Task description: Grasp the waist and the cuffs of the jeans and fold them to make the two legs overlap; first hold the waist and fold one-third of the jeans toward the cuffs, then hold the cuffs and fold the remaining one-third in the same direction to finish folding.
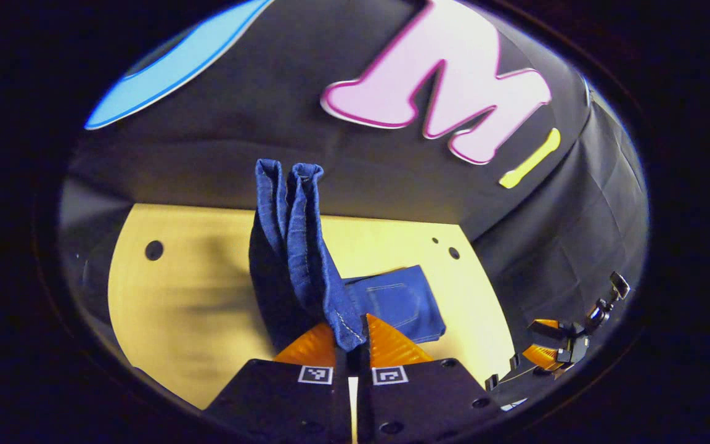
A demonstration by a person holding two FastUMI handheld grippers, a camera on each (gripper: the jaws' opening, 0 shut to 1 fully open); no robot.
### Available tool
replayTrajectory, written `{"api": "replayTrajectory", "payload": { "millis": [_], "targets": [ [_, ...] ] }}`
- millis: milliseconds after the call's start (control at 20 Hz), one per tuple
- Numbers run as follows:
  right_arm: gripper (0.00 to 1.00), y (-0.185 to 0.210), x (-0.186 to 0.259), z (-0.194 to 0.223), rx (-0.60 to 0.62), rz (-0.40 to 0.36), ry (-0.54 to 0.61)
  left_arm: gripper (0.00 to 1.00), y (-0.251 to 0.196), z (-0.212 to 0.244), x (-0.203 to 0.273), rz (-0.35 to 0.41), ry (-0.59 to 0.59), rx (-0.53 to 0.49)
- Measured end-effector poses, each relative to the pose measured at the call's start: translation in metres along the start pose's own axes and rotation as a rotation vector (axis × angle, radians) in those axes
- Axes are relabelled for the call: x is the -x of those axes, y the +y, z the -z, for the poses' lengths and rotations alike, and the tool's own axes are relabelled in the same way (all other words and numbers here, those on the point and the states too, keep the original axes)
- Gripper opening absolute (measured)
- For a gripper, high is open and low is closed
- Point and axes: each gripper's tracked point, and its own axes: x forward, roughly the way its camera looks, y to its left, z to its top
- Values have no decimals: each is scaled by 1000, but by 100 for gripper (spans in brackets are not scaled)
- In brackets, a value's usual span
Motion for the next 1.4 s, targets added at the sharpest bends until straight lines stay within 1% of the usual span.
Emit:
{"api": "replayTrajectory", "payload": {
  "millis": [100, 200, 300, 400, 450, 500, 550, 600, 650, 700, 750, 850, 900, 950, 1000, 1100, 1150, 1250, 1300, 1400],
  "targets": [
    [97, -7, 7, -2, 18, 10, -13, 9, -37, 12, -45, 23, 29, -25],
    [97, -24, 10, 4, 52, 30, -7, 9, -58, 35, -92, 12, 79, -22],
    [97, -37, 6, 9, 66, 23, 4, 9, -63, 62, -132, -33, 135, -85],
    [98, -44, -1, 11, 66, 1, 22, 11, -63, 87, -157, -82, 171, -126],
    [98, -45, -7, 14, 66, -19, 34, 13, -68, 98, -165, -81, 176, -116],
    [98, -46, -11, 15, 73, -27, 37, 15, -75, 103, -172, -67, 151, -89],
    [97, -48, -17, 15, 82, -31, 38, 23, -86, 108, -174, -44, 126, -54],
    [97, -49, -22, 13, 102, -20, 26, 48, -92, 110, -171, -45, 79, -31],
    [98, -54, -26, 6, 154, 19, -7, 73, -90, 105, -161, -68, 22, -25],
    [97, -59, -25, -4, 200, 59, -47, 87, -89, 98, -146, -95, -55, -36],
    [97, -60, -21, -18, 227, 98, -100, 96, -90, 90, -124, -115, -125, -60],
    [98, -41, 2, -50, 213, 140, -220, 96, -93, 79, -70, -160, -267, -133],
    [97, -34, 17, -62, 208, 159, -270, 96, -99, 77, -35, -179, -328, -162],
    [96, -27, 32, -71, 212, 180, -312, 97, -105, 75, 2, -197, -394, -175],
    [97, -19, 48, -79, 226, 202, -346, 96, -115, 77, 36, -199, -442, -182],
    [97, -2, 85, -91, 252, 256, -400, 96, -130, 96, 102, -211, -525, -178],
    [96, 9, 102, -90, 246, 267, -404, 96, -135, 108, 132, -218, -550, -171],
    [96, 53, 136, -87, 249, 209, -426, 96, -141, 133, 187, -234, -615, -152],
    [95, 71, 153, -88, 257, 185, -439, 96, -141, 148, 216, -252, -642, -126],
    [96, 103, 180, -92, 245, 126, -460, 96, -139, 183, 260, -282, -672, -69]
  ]
}}
